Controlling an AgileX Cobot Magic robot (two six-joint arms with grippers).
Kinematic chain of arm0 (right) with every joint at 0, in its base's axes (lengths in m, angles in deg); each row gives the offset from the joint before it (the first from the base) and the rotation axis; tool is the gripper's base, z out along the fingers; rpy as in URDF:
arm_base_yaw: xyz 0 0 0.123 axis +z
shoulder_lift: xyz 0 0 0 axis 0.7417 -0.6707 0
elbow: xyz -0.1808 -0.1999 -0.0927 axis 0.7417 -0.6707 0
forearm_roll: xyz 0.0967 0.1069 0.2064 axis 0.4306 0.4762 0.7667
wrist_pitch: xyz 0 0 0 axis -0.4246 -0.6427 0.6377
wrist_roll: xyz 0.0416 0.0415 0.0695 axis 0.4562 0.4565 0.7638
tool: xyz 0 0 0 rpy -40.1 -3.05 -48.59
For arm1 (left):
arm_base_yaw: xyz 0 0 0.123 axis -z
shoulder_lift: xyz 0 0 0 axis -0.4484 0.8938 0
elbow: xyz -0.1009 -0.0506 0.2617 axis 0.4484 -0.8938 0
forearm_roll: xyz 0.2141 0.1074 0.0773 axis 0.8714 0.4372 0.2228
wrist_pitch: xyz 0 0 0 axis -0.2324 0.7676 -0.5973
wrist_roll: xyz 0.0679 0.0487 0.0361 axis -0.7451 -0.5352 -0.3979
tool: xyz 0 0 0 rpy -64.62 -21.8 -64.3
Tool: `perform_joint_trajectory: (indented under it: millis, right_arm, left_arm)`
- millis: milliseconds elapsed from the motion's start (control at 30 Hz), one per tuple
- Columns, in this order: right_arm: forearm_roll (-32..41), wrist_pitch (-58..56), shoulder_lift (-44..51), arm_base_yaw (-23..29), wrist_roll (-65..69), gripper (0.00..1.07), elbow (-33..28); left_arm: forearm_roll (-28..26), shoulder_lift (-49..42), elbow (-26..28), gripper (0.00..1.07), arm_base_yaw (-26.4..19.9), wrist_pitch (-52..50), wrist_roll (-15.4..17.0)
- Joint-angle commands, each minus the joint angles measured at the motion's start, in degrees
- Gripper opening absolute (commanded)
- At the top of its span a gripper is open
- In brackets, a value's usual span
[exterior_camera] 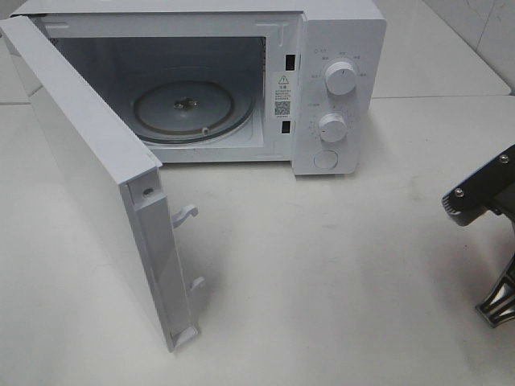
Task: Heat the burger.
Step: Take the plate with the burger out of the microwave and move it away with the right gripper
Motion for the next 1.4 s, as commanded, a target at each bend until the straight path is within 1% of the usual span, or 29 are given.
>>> perform_joint_trajectory:
  millis: [33, 67, 133, 233, 367, 500, 567, 700, 733, 767, 833, 867, 900, 933, 967, 1033, 1133, 1167, 1200, 1300, 1367, 1400]
  right_arm:
    - [-6.1, 0.9, -5.3, -0.1, 6.9, 0.02, 0.5]
    - [-6.1, 0.9, -5.3, -0.1, 6.9, 0.02, 0.5]
    - [-7.6, 2.1, -8.9, -0.1, 10.5, 0.02, 0.5]
    - [-8.8, 3.2, -11.2, -0.1, 12.8, 0.02, 0.5]
    - [-11.8, 4.0, -17.4, -0.1, 18.4, 0.02, 1.3]
    - [-13.0, 4.1, -20.7, -0.1, 19.9, 0.02, 2.3]
    - [-13.5, 4.1, -23.8, -0.1, 21.1, 0.04, 3.3]
    - [-14.2, 4.1, -26.1, -0.1, 23.0, 0.08, 3.8]
    - [-14.8, 4.2, -27.4, -0.1, 24.3, 0.11, 3.8]
    - [-14.8, 4.2, -27.4, -0.1, 24.3, 0.11, 3.8]
    - [-15.0, 5.3, -28.7, -0.1, 24.9, 0.18, 3.8]
    - [-15.0, 5.3, -28.7, -0.1, 24.9, 0.18, 3.8]
    - [-14.7, 6.0, -28.7, -0.1, 25.0, 0.25, 3.8]
    - [-14.4, 6.2, -28.6, -0.1, 25.1, 0.28, 3.8]
    - [-14.4, 6.2, -28.6, -0.1, 25.1, 0.28, 3.8]
    - [-12.5, 6.5, -28.0, 0.1, 24.1, 0.44, 3.8]
    - [-11.7, 6.5, -27.6, 0.1, 23.3, 0.46, 3.8]
    - [-10.2, 6.6, -26.4, 0.2, 21.6, 0.52, 3.8]
    - [-9.2, 6.6, -25.5, 0.2, 20.5, 0.54, 3.8]
    - [-7.4, 6.6, -23.4, 0.2, 18.6, 0.56, 3.8]
    - [-4.2, 6.6, -18.9, 0.2, 15.0, 0.57, 3.8]
    - [-4.2, 6.6, -18.9, 0.2, 15.0, 0.57, 3.8]
  left_arm:
    - [0.1, -1.0, -0.2, 0.98, -0.2, 0.1, 0.5]
    - [0.1, -1.0, -0.2, 0.98, -0.2, 0.1, 0.5]
    - [0.1, -1.0, -0.2, 0.98, -0.2, 0.1, 0.5]
    - [0.1, -1.0, -0.2, 0.98, -0.2, 0.1, 0.5]
    - [0.1, -1.0, -0.2, 0.98, -0.2, 0.1, 0.5]
    - [0.1, -1.0, -0.2, 0.98, -0.2, 0.1, 0.5]
    - [0.1, -1.0, -0.2, 0.98, -0.2, 0.1, 0.5]
    - [0.1, -1.0, -0.2, 0.98, -0.2, 0.1, 0.5]
    - [0.1, -1.0, -0.2, 0.98, -0.2, 0.1, 0.5]
    - [0.1, -1.0, -0.2, 0.98, -0.2, 0.1, 0.5]
    - [0.1, -1.0, -0.2, 0.98, -0.2, 0.1, 0.5]
    - [0.1, -1.0, -0.2, 0.98, -0.2, 0.1, 0.5]
    - [0.1, -1.0, -0.2, 0.98, -0.2, 0.1, 0.5]
    - [0.1, -1.0, -0.2, 0.98, -0.2, 0.1, 0.5]
    - [0.1, -1.0, -0.2, 0.98, -0.2, 0.1, 0.5]
    - [0.1, -1.0, -0.2, 0.98, -0.2, 0.1, 0.5]
    - [0.1, -1.0, -0.2, 0.98, -0.2, 0.1, 0.5]
    - [0.1, -1.0, -0.2, 0.98, -0.2, 0.1, 0.5]
    - [0.1, -1.0, -0.2, 0.98, -0.2, 0.1, 0.5]
    - [0.1, -1.0, -0.2, 0.98, -0.2, 0.1, 0.5]
    - [0.1, -1.0, -0.2, 0.98, -0.2, 0.1, 0.5]
    - [0.1, -1.0, -0.2, 0.98, -0.2, 0.1, 0.5]
